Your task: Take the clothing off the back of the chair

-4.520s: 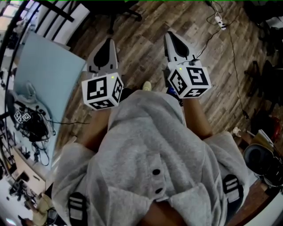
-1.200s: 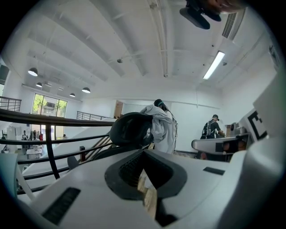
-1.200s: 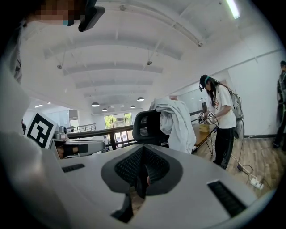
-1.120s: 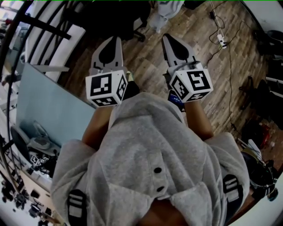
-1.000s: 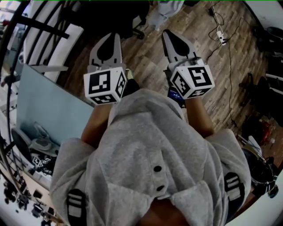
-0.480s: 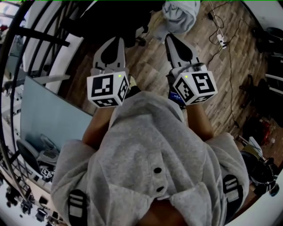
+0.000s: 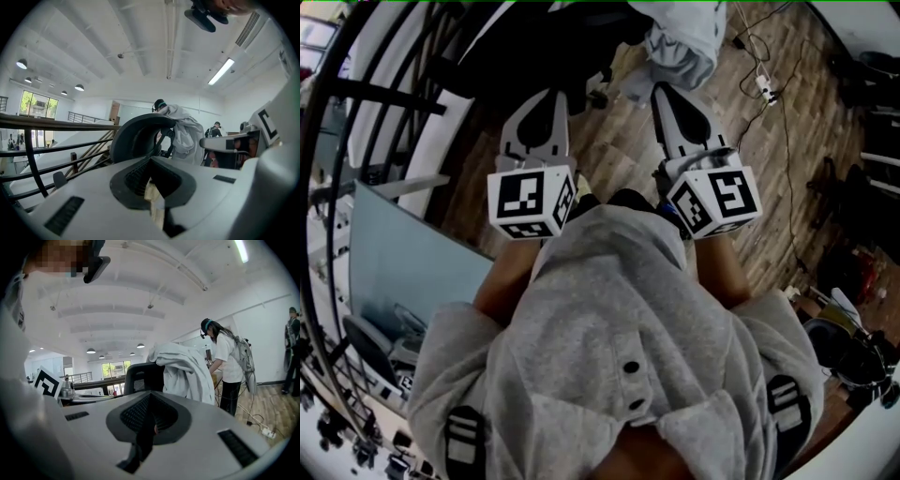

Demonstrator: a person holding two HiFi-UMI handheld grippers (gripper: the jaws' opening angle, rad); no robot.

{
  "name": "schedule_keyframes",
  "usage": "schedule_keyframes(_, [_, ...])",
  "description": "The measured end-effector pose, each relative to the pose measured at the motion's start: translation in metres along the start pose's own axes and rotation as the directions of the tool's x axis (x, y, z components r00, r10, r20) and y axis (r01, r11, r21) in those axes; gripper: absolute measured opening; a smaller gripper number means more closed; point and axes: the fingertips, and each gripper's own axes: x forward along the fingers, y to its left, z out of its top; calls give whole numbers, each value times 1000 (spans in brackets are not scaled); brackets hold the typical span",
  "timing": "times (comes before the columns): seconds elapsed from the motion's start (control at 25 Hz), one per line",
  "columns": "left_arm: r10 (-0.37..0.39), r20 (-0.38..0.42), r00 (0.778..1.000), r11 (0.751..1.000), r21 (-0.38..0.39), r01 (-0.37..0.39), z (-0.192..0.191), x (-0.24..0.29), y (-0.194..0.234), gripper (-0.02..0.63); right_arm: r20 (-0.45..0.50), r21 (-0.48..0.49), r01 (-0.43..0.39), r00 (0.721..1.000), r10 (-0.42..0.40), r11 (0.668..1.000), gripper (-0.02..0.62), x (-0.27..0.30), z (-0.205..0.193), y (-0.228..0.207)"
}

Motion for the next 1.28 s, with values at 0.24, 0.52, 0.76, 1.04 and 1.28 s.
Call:
schedule_keyframes(0.24, [-13,6,1000,1000,-6,13,3,-5,-9,9,31,20,27,999,-27,999,12,-18,17,-8])
schedule_keyframes(0.52, [1,23,1000,1000,-3,0,9,-4,-15,9,62,7,58,996,-58,998,12,-28,33,-25])
schedule_keyframes(0.76, [15,16,1000,1000,-2,-15,9,5,-24,9,64,4,86,994,-86,996,12,-29,40,-46])
schedule_keyframes(1.04, [21,20,1000,1000,13,-21,19,27,-30,9,59,-9,44,997,-43,999,111,-14,52,-63])
schedule_keyframes(1.28, [24,20,1000,999,24,-24,25,46,-32,9,52,-30,-23,998,24,999,290,2,65,-67])
